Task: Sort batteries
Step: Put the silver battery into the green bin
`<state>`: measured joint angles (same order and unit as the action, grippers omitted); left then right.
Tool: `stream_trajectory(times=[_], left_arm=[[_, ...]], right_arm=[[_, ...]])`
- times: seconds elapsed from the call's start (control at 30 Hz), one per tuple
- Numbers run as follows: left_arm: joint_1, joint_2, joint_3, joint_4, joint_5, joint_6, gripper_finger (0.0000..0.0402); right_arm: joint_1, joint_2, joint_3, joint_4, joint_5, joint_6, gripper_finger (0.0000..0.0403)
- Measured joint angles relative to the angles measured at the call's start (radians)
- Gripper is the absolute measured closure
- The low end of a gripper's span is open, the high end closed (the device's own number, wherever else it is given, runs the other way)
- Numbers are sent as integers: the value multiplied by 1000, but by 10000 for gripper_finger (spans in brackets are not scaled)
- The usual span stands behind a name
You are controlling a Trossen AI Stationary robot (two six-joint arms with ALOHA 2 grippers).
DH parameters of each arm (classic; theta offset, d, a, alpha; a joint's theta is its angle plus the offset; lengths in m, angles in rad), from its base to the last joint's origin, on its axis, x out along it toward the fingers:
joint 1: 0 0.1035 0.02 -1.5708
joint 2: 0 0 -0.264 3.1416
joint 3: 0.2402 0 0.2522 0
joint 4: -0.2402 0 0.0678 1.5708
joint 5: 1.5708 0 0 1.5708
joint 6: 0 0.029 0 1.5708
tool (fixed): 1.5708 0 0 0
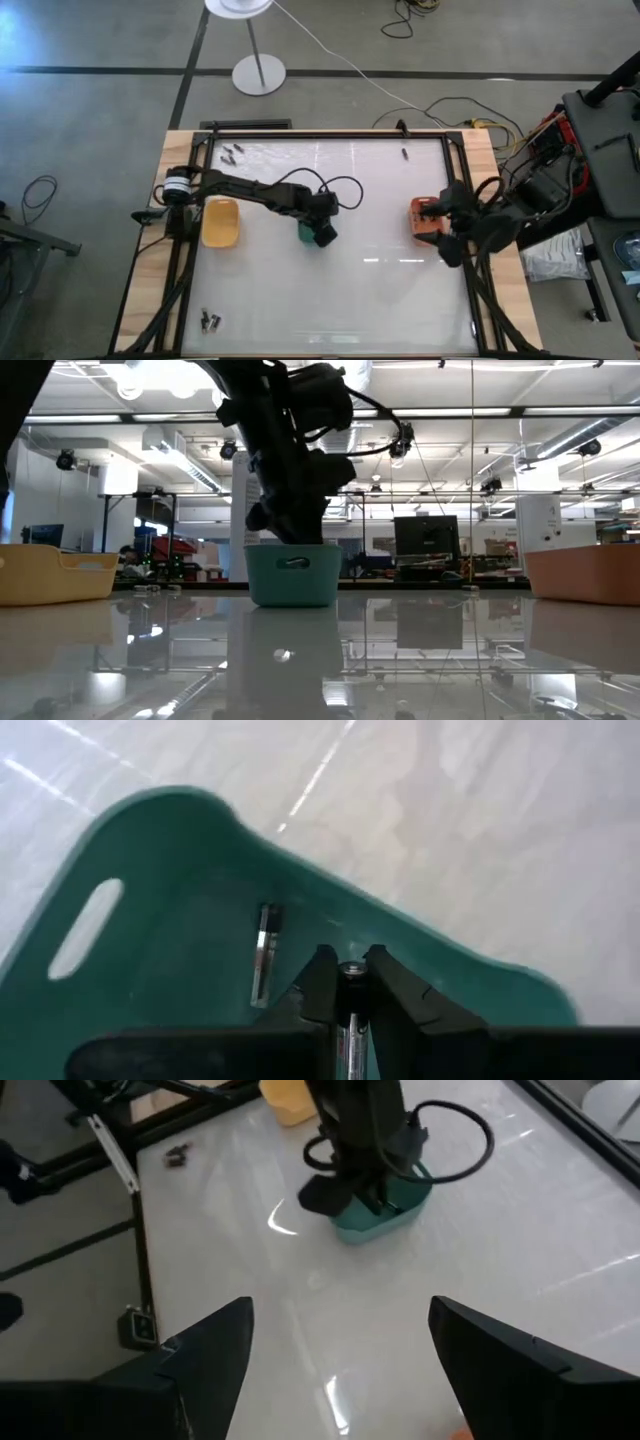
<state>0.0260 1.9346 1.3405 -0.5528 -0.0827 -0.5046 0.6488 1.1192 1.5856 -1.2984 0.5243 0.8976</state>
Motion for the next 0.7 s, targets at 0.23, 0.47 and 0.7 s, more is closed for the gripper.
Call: stream_trajectory(times=[0.23, 0.47, 0.7], left_arm=[[22, 5, -9, -55, 20, 103, 387], [50, 16, -58, 82, 13, 193, 387], [59, 55, -77, 116, 60, 285, 387]], right_arm=[[1, 7, -13, -57, 8, -2, 98], [-1, 33, -27, -57, -17, 130, 87], [-5, 72, -33, -57, -60, 342, 93]])
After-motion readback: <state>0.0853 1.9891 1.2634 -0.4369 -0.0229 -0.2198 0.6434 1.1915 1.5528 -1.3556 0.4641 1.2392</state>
